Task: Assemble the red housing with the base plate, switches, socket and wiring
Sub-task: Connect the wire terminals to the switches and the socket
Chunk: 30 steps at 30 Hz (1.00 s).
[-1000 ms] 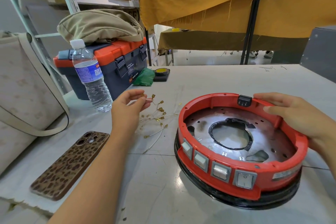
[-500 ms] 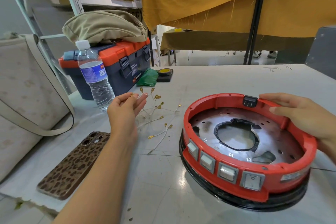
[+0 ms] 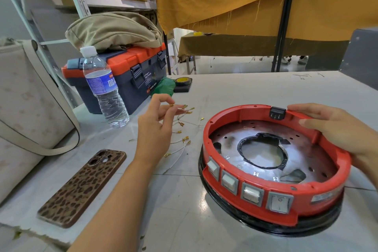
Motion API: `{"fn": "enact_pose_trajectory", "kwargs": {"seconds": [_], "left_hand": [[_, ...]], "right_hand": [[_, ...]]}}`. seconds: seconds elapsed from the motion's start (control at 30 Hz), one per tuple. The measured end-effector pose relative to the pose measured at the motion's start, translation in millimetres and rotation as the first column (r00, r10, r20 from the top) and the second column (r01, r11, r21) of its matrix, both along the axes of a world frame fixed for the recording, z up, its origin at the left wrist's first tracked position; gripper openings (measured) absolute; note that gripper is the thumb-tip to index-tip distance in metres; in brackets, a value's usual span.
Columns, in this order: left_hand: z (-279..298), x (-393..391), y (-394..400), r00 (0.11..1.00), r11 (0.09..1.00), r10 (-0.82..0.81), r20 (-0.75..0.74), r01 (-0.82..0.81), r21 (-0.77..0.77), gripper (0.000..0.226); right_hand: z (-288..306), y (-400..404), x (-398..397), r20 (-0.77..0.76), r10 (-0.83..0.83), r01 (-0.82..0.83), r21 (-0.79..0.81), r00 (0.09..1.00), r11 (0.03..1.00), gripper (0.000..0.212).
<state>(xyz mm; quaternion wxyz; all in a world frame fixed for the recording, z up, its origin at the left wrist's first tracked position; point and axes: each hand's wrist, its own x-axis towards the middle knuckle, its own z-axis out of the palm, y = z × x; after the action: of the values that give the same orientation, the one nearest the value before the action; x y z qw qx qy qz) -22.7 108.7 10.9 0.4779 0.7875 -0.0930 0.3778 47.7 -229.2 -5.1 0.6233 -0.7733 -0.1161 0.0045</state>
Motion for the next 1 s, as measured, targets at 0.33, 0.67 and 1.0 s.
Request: {"fn": "enact_pose_trajectory", "kwargs": {"seconds": [0.33,0.67,1.0], "left_hand": [[1.8,2.8,3.9,0.995,0.99,0.091,-0.047,-0.095,-0.107,0.01],[-2.8,12.7,21.3,0.956,0.847,0.088,-0.28,-0.22,-0.484,0.019],[-9.0,14.3,20.3,0.949,0.901,0.073,-0.307,-0.195,-0.389,0.021]], "right_hand": [[0.0,-0.7,0.0,-0.011,0.002,-0.002,-0.001,1.0,1.0,0.045],[-2.2,-3.4,2.9,-0.002,-0.012,0.011,-0.044,1.0,0.999,0.046],[-3.0,-3.8,4.8,0.006,-0.017,0.017,-0.059,1.0,0.998,0.046]]}}
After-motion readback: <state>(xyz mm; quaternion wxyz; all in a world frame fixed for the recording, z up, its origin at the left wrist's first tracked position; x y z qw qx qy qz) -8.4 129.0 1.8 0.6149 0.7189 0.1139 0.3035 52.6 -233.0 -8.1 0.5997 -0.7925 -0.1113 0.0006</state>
